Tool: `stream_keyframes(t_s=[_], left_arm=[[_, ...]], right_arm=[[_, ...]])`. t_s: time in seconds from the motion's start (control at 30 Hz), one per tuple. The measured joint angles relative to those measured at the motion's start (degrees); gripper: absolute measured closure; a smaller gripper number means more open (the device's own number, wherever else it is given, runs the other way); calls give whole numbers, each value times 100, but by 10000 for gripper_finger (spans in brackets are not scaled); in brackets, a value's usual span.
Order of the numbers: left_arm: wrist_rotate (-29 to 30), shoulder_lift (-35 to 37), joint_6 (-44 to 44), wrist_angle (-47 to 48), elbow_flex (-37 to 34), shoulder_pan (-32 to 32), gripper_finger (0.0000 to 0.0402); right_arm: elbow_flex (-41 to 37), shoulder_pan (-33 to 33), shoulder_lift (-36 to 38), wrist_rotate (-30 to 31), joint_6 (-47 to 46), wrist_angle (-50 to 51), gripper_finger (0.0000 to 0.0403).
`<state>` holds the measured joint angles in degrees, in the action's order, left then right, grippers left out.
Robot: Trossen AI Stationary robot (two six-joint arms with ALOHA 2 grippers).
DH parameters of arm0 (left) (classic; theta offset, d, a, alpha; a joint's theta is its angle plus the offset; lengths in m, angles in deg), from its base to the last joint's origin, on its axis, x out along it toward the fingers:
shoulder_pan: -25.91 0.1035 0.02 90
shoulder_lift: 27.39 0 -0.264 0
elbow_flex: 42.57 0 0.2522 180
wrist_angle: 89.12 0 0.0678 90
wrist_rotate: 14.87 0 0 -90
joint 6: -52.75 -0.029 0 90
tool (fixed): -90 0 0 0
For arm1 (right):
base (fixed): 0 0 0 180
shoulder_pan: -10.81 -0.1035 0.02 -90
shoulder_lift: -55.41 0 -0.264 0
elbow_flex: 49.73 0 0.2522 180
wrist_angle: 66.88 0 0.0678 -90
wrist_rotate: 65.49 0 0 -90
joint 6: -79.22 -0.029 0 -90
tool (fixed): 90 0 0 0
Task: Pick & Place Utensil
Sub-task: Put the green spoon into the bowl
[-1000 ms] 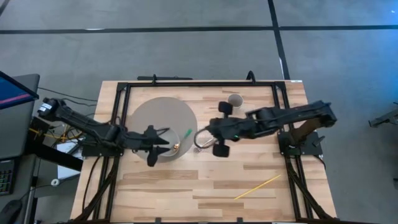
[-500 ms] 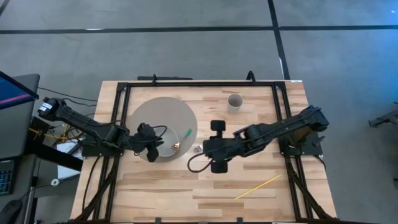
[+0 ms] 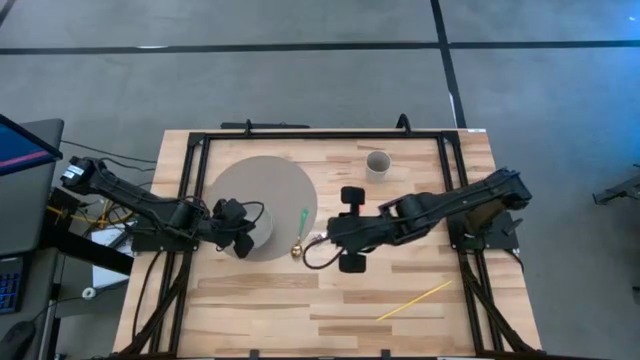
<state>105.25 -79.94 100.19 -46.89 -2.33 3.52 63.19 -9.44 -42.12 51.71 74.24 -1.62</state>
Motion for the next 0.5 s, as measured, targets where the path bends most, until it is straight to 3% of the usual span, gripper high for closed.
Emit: stream_keyframes(t_s=[0.37,0.5], left_arm=[[33,0,0,-174,0,-2,380],[87,0,0,-197,0,-7,380]], right_arm=[[0,-432,938,39,-299,71,402],[-187,-570,946,432,-466,175,402]])
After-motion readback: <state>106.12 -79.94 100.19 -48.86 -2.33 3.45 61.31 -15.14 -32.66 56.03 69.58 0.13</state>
